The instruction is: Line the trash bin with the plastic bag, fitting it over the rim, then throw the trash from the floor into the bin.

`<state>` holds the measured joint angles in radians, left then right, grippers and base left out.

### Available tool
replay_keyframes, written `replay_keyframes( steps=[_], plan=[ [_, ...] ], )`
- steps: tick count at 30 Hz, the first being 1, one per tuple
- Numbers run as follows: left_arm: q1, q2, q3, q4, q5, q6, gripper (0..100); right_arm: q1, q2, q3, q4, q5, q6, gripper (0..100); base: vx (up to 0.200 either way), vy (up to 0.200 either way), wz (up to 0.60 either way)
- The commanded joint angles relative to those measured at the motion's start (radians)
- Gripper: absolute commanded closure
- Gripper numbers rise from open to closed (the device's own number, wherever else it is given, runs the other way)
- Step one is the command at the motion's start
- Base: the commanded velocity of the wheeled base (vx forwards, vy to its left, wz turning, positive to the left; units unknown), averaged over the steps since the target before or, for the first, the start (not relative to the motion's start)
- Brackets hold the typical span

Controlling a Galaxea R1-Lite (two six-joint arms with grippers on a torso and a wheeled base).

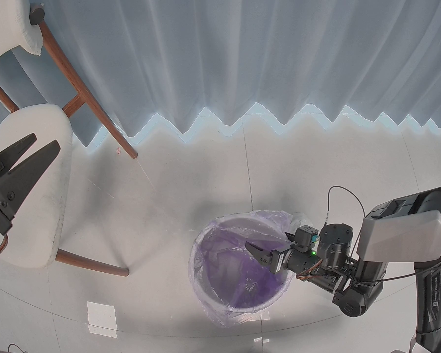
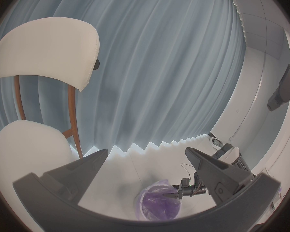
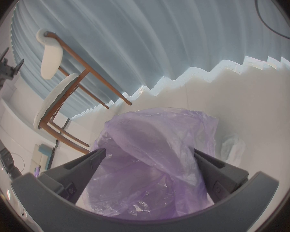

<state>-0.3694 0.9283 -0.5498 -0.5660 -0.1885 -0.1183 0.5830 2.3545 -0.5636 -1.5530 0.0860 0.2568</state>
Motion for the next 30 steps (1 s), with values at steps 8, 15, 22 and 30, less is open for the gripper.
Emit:
replay_keyframes(
  steps=[8,15,22,30],
  plan=[
    [0.000,0.012,0.017,0.001,0.003,0.000,0,-0.003,-0.162,0.071,-0.016,-0.026,0.236,0,0.000,0.000,0.00],
    [0.000,0.015,0.022,0.003,0.004,0.000,0,-0.018,-0.268,0.199,-0.016,-0.023,0.326,0,0.000,0.000,0.00],
    [0.000,0.017,0.025,0.003,0.004,0.002,0,0.005,-0.363,0.245,-0.018,-0.023,0.473,0,0.000,0.000,0.00],
    [0.000,0.018,0.034,0.003,0.004,0.002,0,0.003,-0.374,0.231,-0.018,-0.026,0.483,0,0.000,0.000,0.00]
  ],
)
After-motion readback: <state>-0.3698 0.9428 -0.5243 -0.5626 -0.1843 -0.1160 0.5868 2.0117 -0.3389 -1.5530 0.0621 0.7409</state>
